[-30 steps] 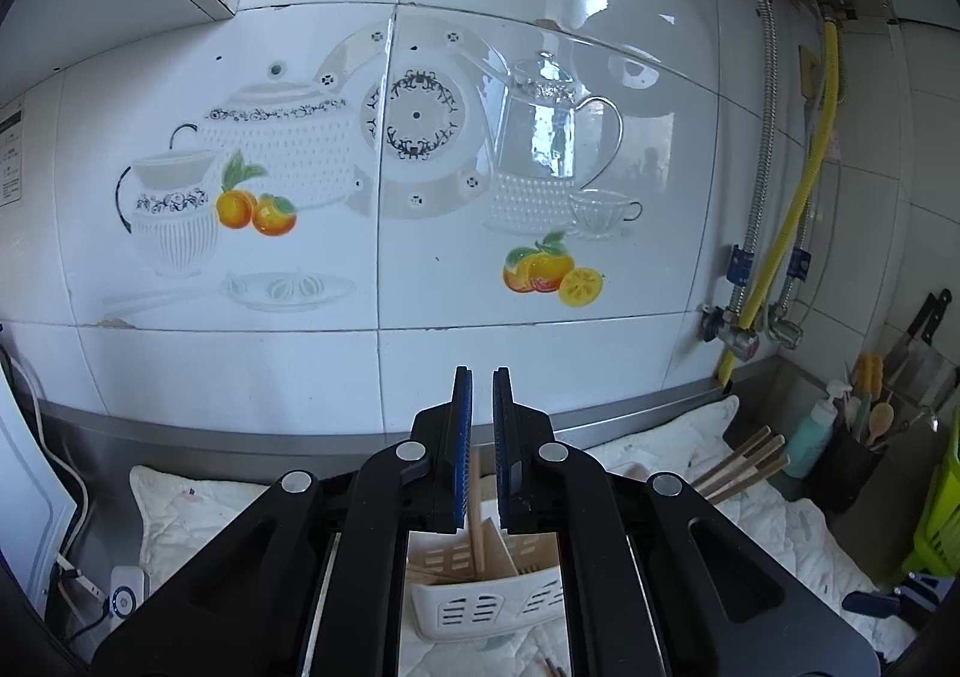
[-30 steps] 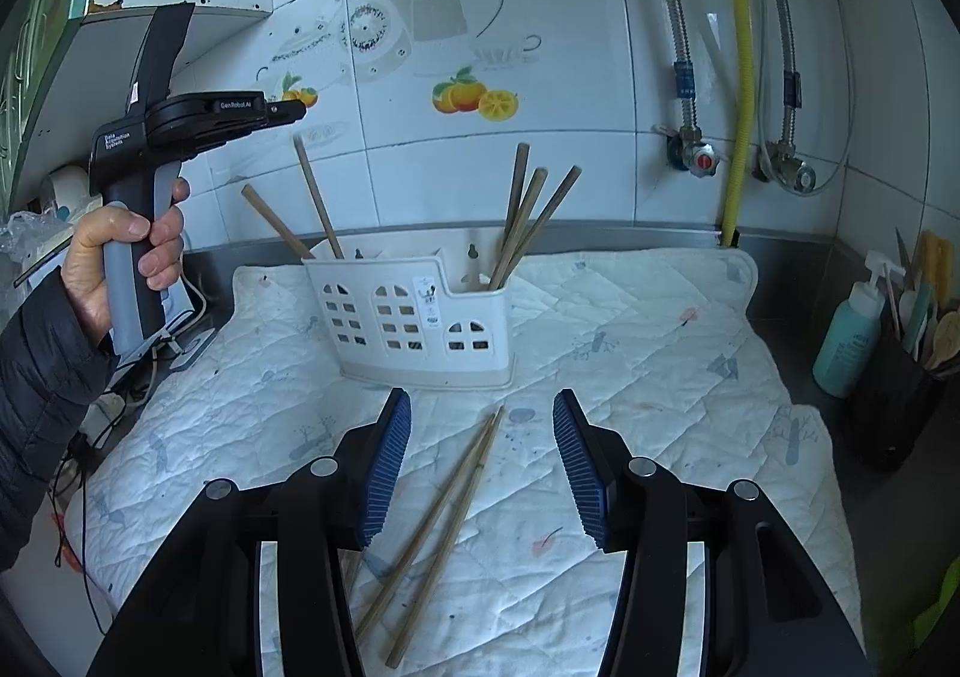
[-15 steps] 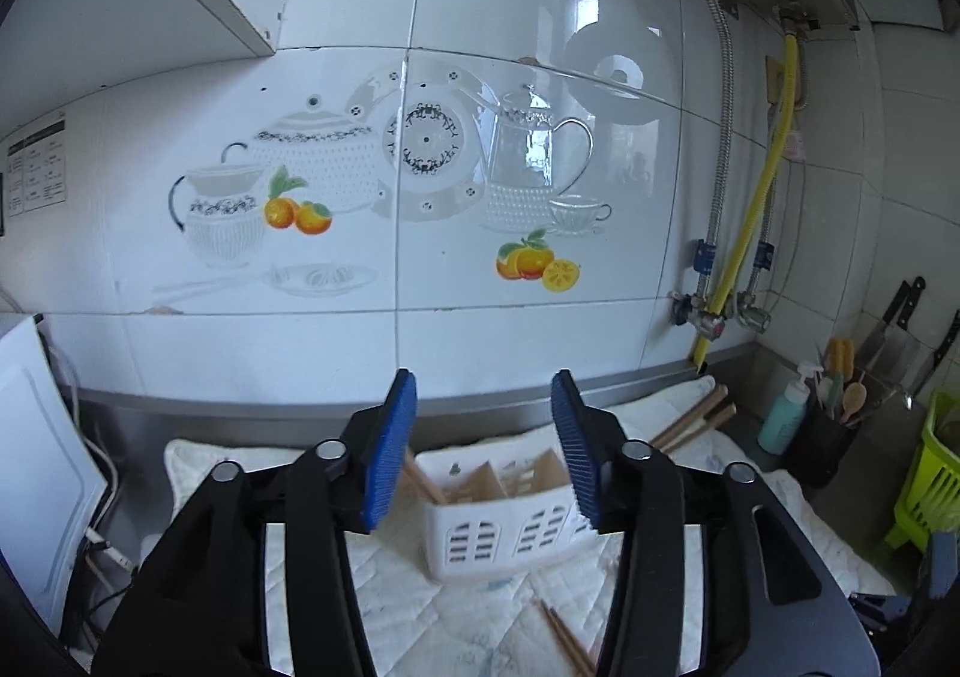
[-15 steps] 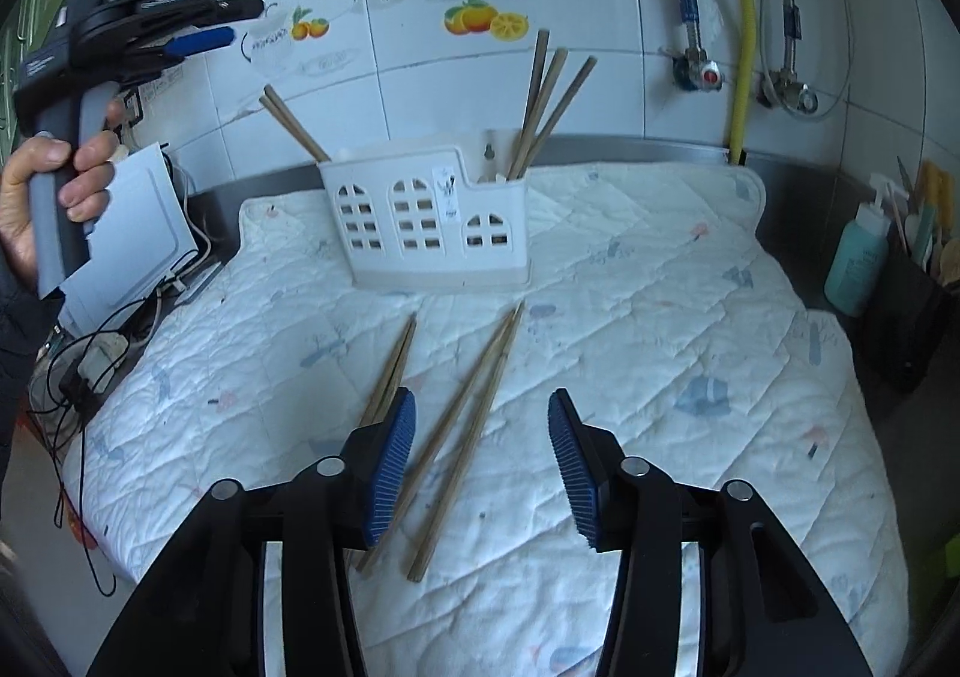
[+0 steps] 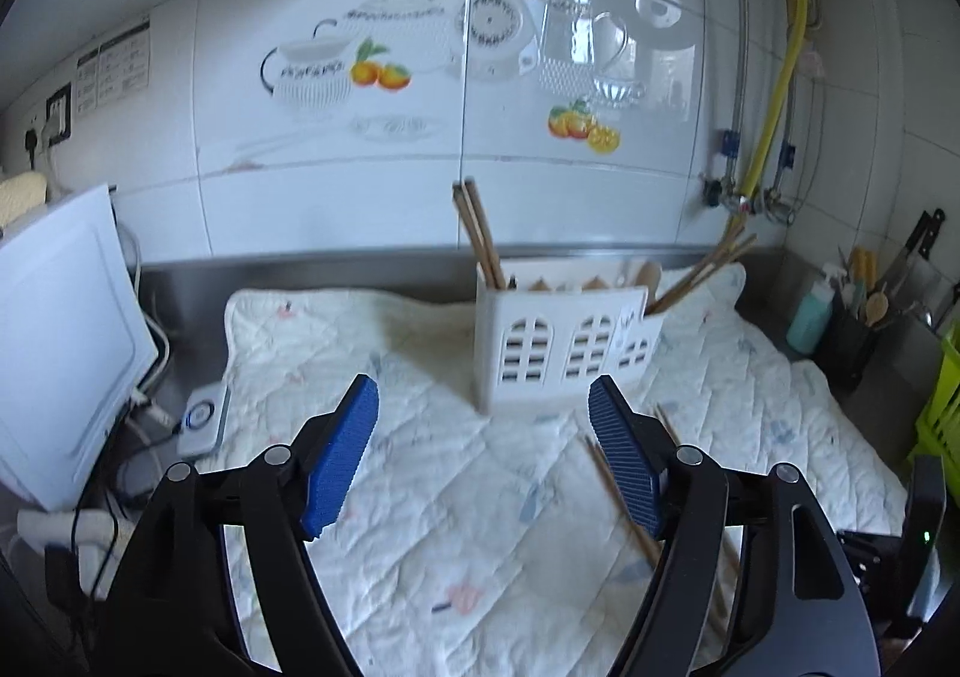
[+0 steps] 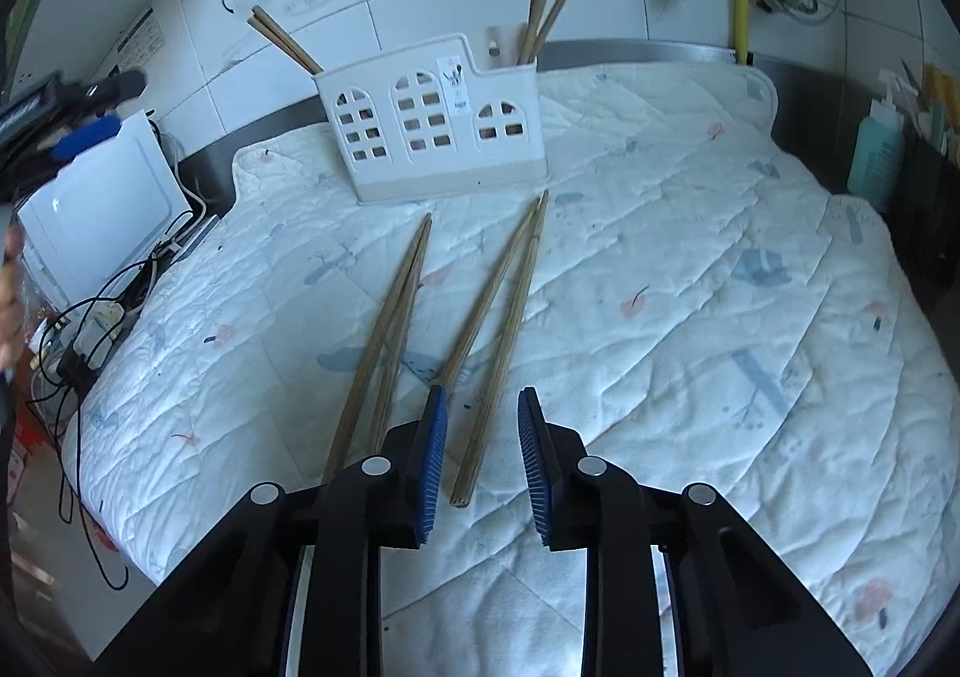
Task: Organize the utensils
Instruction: 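Move both open tools back down toward the chopsticks on the mat, then grasp one chopstick with the left tool while the right tool grasps another, then lift both chopsticks and lower them upright into the white holder, then open the right tool over the holder while the left tool releases its chopstick, then lower both tools to the last two chopsticks on the mat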
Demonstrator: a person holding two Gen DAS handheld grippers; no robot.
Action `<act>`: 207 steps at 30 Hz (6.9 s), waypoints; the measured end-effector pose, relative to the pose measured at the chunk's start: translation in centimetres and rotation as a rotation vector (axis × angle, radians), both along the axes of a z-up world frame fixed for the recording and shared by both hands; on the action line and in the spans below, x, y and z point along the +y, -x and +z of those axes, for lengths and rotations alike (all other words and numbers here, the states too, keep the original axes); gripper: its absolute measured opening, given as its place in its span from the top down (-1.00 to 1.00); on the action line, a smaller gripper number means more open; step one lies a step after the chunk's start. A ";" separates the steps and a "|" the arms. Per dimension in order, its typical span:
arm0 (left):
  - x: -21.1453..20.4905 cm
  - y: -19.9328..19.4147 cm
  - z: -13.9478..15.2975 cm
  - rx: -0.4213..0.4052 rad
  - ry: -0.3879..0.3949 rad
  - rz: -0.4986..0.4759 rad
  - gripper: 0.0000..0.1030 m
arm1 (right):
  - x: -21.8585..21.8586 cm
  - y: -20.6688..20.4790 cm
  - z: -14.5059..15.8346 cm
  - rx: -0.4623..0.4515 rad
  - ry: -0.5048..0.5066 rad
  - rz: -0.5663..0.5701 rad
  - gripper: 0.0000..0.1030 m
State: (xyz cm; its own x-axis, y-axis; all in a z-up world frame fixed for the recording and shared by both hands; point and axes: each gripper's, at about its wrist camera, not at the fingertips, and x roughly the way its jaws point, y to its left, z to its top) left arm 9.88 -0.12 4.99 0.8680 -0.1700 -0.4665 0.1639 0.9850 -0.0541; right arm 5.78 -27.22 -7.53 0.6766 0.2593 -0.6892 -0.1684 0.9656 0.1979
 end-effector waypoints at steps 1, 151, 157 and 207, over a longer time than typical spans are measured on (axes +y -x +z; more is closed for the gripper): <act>0.1 0.3 -0.4 0.006 -0.007 0.009 -0.46 | 0.1 -0.2 -0.3 0.009 -0.003 -0.006 0.58; -4.5 -2.2 5.2 -0.088 0.016 -0.255 0.91 | 0.7 -19.3 21.4 -0.277 0.098 0.034 0.63; -4.7 -3.6 9.1 -0.168 0.005 -0.236 0.91 | -0.3 -15.5 21.4 -0.321 0.113 0.051 0.52; -4.2 -9.5 7.6 -0.129 0.077 -0.067 0.06 | 0.7 0.1 1.5 0.001 0.011 0.064 0.49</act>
State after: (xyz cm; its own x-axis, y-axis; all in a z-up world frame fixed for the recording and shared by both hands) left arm 19.39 -4.31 12.58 0.9053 -0.2607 -0.3354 0.2395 0.9653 -0.1038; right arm 5.69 -26.53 -6.07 0.6580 0.2944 -0.6931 -0.2296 0.9550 0.1877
